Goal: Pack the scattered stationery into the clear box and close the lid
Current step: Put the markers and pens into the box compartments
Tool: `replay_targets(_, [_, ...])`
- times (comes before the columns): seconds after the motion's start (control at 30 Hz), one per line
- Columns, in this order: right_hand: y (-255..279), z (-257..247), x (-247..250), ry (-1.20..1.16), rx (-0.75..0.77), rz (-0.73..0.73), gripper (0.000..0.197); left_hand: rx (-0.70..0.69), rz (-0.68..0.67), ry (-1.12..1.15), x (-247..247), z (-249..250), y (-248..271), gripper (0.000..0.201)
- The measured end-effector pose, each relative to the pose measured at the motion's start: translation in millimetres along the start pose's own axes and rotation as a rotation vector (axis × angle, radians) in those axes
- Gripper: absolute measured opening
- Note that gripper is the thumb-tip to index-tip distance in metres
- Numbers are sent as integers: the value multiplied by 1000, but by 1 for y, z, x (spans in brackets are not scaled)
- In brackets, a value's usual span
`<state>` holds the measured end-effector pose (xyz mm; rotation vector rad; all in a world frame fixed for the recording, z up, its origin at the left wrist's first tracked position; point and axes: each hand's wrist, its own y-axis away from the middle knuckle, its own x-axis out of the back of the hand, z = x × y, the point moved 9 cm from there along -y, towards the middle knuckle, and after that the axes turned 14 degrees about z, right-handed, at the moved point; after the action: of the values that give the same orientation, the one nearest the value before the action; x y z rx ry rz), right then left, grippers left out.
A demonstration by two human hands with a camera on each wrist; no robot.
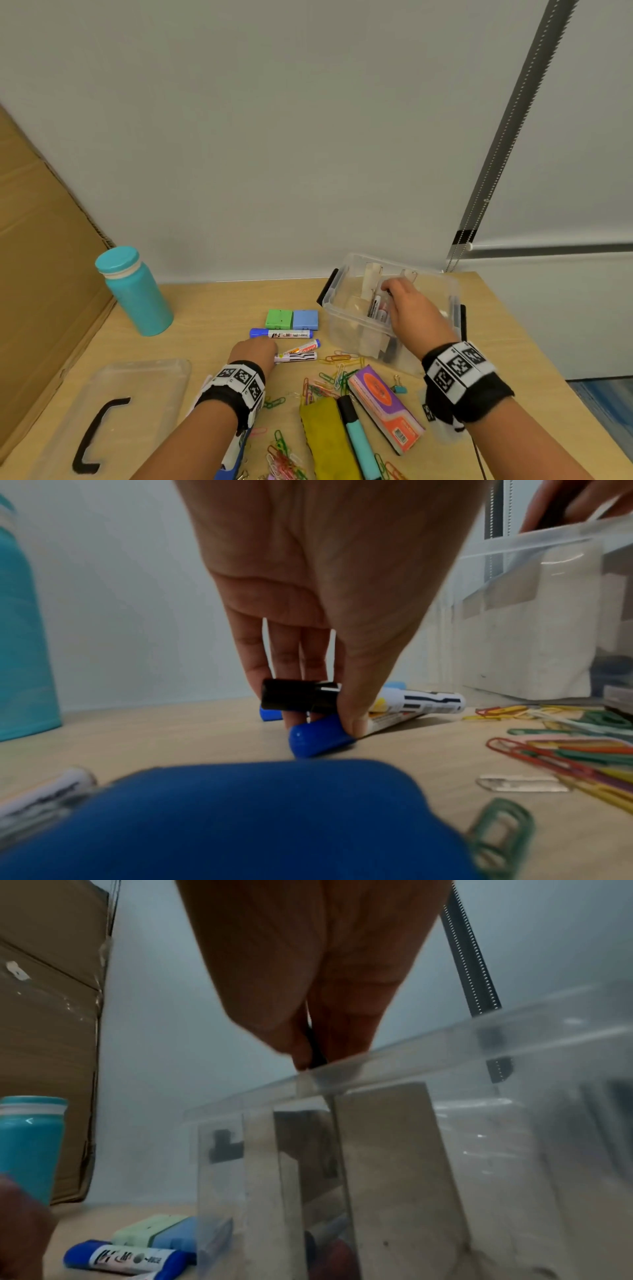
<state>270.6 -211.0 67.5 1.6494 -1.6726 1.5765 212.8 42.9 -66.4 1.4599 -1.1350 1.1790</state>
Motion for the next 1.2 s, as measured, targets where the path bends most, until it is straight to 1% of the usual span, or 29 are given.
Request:
replay_targets(0.07, [1, 6, -23, 59, -30, -175, 35, 9, -14, 4, 0, 0, 6, 28])
replay_targets(0.1, [3, 6, -27, 55, -35, -214, 37, 10, -12, 7, 2, -1, 9, 28])
replay_targets(0.13, [4, 7, -24, 31, -35, -203, 37, 11, 0, 18, 4, -1, 12, 27])
replay_targets(0.2, [6, 13, -8, -2, -32, -83, 37, 10, 44, 71, 13, -2, 19, 26])
replay_targets(0.23, [8, 21, 1, 19, -44, -16, 37, 12, 64, 109, 18, -3, 25, 26])
replay_targets(0.3, [15, 45, 13, 121, -127, 81, 40, 21, 104, 188, 29, -3, 38, 25])
replay_targets(0.33, [21, 58, 15, 179, -189, 93, 44, 26, 122, 227, 35, -2, 45, 25])
replay_targets(0.4, [34, 78, 10, 236, -298, 48, 53, 24, 151, 300, 49, 3, 59, 25])
replay_targets(0.47, [42, 87, 0, 177, -359, 4, 58, 7, 192, 379, 69, 13, 72, 25])
replay_targets(0.53, [45, 89, -4, 98, -397, 15, 59, -16, 267, 463, 96, 25, 81, 26])
replay_targets(0.6, [46, 89, -5, 76, -419, 39, 60, -54, 333, 526, 124, 44, 81, 27])
replay_targets(0.7, [46, 90, -6, 76, -432, 47, 60, -105, 387, 563, 156, 82, 66, 27])
replay_targets(0.77, [47, 89, -4, 74, -429, 52, 60, -106, 386, 548, 164, 106, 45, 28])
replay_targets(0.93, [47, 86, -2, 73, -423, 43, 60, -41, 253, 409, 161, 156, -11, 28])
replay_targets(1.07, [46, 86, -2, 78, -414, 40, 61, -51, 185, 300, 158, 183, -36, 27])
replay_targets(1.13, [46, 86, -3, 82, -408, 38, 61, -38, 170, 317, 153, 187, -43, 26])
replay_targets(1.2, [46, 86, -3, 82, -401, 37, 60, -26, 168, 384, 152, 188, -44, 27])
